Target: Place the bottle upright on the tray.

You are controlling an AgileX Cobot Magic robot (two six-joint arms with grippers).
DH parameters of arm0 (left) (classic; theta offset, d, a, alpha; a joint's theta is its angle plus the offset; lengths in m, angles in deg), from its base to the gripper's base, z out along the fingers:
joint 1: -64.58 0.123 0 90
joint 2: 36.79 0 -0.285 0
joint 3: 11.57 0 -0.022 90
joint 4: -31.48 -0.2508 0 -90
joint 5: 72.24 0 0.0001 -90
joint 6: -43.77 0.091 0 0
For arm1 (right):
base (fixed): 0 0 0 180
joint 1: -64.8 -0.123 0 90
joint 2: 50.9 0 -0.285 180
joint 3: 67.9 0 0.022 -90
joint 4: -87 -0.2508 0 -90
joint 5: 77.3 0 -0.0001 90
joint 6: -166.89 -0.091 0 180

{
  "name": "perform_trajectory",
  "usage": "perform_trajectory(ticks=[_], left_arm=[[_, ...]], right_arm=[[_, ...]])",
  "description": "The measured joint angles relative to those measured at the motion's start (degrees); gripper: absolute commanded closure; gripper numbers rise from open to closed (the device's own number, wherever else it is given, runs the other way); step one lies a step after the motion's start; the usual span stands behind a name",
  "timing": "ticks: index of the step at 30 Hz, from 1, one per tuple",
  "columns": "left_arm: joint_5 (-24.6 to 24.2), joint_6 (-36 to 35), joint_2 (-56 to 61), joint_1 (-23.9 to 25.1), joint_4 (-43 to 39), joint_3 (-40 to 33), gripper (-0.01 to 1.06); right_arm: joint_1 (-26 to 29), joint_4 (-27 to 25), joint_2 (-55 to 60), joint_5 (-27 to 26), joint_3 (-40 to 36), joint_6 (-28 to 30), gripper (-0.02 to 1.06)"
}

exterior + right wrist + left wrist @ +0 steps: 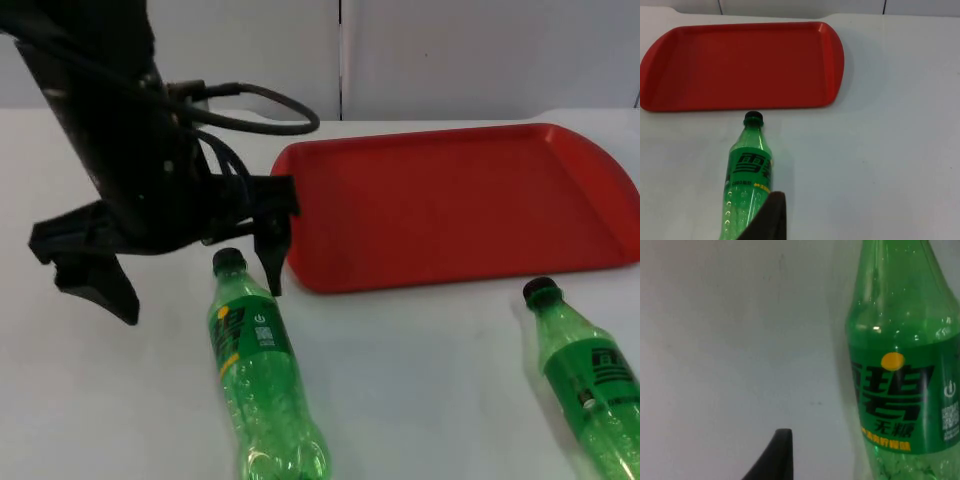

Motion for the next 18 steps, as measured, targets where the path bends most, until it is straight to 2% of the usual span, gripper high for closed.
perform_trajectory(ticks=[7,18], left_arm=[[3.6,-1.2,-3.8,-0.6,1.1,0.0,0.00],[5.8,-1.2,-9.4,-1.0,0.9,3.4,0.00]], right_arm=[[0.0,0.0,0.0,0.0,0.0,0.0,0.00],[0.0,0.0,0.0,0.0,0.0,0.0,0.00]])
